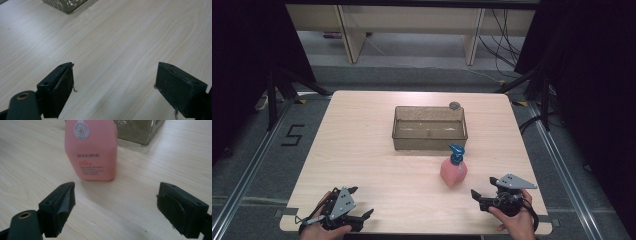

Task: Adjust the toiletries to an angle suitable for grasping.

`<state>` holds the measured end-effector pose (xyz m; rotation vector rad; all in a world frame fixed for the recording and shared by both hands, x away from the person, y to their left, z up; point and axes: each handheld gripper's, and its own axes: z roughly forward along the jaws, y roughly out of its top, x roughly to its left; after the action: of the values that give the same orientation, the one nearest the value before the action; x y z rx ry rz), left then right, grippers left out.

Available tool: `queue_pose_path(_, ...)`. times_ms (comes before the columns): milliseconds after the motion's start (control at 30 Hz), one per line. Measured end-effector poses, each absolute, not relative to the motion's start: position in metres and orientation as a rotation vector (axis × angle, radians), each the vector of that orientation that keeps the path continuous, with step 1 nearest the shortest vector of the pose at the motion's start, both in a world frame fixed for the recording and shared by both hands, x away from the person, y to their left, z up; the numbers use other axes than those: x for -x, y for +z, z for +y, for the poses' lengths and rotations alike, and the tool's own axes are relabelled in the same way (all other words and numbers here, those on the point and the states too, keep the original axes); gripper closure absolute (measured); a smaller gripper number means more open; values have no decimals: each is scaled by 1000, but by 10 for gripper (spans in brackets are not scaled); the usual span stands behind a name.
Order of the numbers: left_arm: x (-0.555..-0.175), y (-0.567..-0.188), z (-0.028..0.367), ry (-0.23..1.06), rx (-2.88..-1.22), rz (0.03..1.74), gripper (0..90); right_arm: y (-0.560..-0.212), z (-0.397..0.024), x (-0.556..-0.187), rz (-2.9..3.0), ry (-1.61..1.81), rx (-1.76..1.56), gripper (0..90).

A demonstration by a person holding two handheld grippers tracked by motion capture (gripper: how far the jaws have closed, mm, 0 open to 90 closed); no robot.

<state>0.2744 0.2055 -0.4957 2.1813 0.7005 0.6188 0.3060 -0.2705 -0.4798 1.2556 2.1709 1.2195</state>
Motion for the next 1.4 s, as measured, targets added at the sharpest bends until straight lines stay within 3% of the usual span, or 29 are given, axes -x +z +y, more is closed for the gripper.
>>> queue_pose_path(1400,-276,-498,205,617,-2154,713,148,-464,-247,-315,2079,1383,-1120,156)
